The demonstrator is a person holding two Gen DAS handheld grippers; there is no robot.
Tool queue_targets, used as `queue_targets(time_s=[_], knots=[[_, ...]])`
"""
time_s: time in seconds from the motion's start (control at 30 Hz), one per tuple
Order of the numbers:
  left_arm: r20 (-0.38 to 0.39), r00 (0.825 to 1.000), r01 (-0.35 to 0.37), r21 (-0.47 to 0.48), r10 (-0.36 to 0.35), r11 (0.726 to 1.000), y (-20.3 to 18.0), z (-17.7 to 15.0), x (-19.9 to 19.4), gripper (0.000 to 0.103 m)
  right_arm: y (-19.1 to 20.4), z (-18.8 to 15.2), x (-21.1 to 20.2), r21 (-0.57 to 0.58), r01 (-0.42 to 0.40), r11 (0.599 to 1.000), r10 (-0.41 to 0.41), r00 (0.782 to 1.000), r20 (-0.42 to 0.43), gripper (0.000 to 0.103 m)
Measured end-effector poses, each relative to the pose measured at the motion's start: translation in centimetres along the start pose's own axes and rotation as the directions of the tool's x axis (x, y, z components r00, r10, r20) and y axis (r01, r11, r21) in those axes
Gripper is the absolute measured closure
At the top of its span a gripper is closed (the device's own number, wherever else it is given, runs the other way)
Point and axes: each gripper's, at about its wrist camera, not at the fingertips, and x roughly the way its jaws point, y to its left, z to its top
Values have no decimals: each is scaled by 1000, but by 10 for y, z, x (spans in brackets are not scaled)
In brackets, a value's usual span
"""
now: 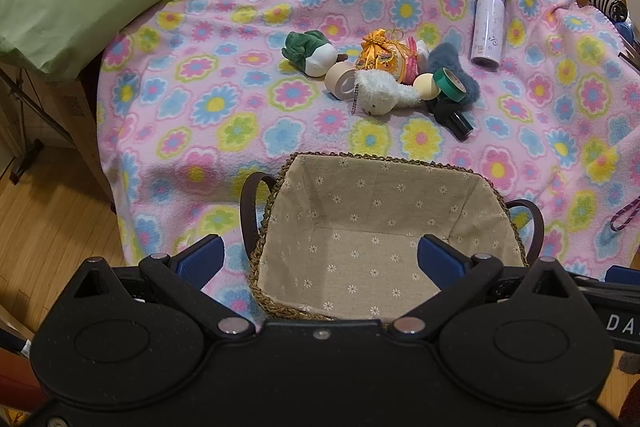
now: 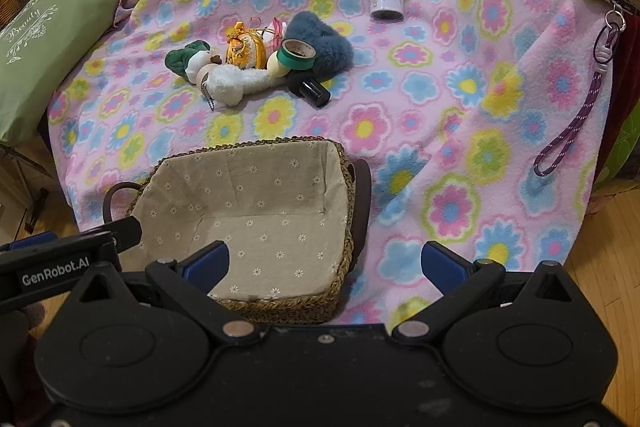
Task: Organize soft objects
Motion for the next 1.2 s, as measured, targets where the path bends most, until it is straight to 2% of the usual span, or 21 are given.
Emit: queue_targets(time_s=[1.2], knots=[[-23,1000,-1,-2,1,1000,0,0,4,3,0,0,0,0,0,1000,0,1000,-2,0]])
